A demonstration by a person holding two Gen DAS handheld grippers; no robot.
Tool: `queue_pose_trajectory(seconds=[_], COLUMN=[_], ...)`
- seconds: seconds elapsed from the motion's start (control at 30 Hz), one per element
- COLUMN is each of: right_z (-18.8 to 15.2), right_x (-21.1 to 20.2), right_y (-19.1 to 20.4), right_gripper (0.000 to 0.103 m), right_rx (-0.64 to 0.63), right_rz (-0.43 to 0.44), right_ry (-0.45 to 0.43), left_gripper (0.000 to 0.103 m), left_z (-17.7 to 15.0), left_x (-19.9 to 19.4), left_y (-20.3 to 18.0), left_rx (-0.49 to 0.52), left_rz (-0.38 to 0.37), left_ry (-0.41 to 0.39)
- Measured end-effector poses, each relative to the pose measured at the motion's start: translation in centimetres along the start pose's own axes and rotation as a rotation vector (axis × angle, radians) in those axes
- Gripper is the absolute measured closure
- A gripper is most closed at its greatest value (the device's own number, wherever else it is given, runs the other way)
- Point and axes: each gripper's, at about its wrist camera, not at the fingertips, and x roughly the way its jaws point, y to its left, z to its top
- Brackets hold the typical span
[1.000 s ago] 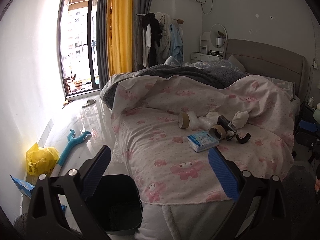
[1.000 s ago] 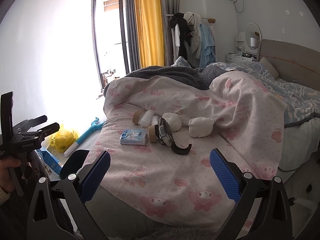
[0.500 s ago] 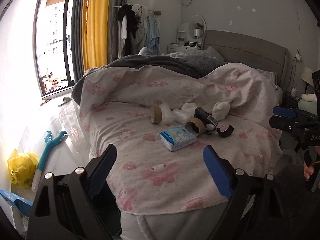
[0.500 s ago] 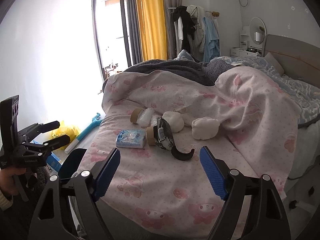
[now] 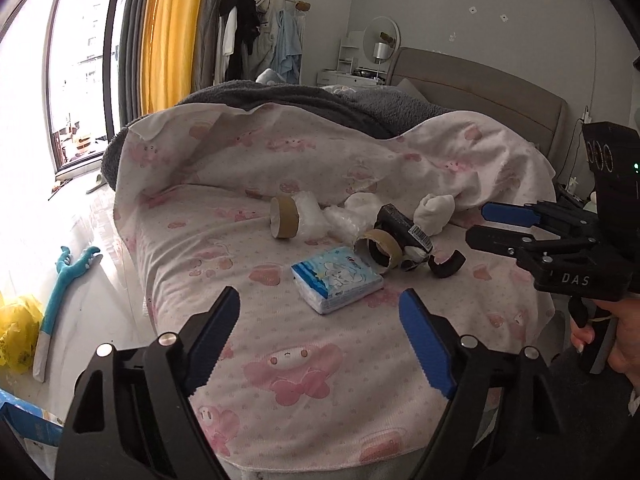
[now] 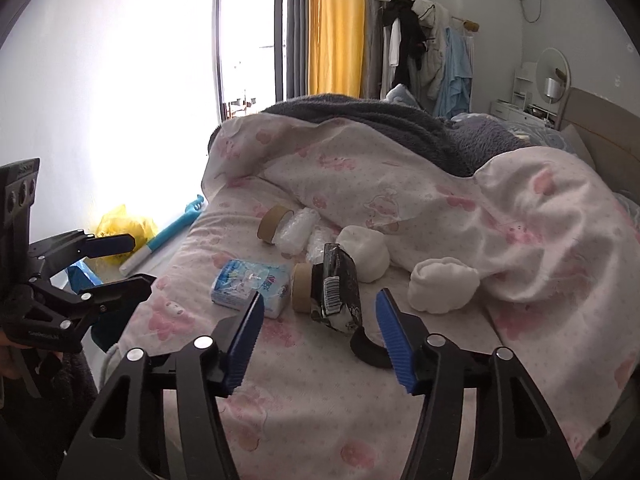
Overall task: Collect trash
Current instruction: 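Reach the right gripper to the black wrapper and close on it, then grasp the blue tissue pack with the left gripper while right holds wrapper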
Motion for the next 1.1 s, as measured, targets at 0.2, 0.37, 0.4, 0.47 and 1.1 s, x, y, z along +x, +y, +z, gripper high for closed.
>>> queue_pose_trajectory(seconds=[0.2, 0.37, 0.4, 0.47, 1.1], right_z=[0.4, 0.6, 0.6, 0.7, 1.0], right_x=[2.9, 5.2, 5.5, 6.3, 10.0], right_y=[-0.8, -0.9, -0.8, -0.6, -1.5], right_gripper=[0.052, 0.056, 0.056, 0.058, 0.081], right_rx=[-0.010, -0.031, -0.035, -0.053, -0.037], right_rz=[-0.034, -0.022, -0.017, -0.026, -0.059], right_ry=[0.064, 0.097, 0.103, 0.123, 0.210], left_gripper=[0.018, 0.016, 0.016, 0.016, 0.011], left_z=[-0.5, -0.5, -0.5, -0.4, -0.3], left_x=[2.4, 3.9, 4.2, 4.8, 8.3], left_y=[0.3, 0.5, 0.6, 0.7, 0.1], left_rx=[-0.041, -0.070, -0.075, -0.090, -0.117], left_rz=[-0.031, -0.042, -0.043, -0.049, -0.063], left_ry=[0.051, 0.072, 0.077, 0.088, 0.120])
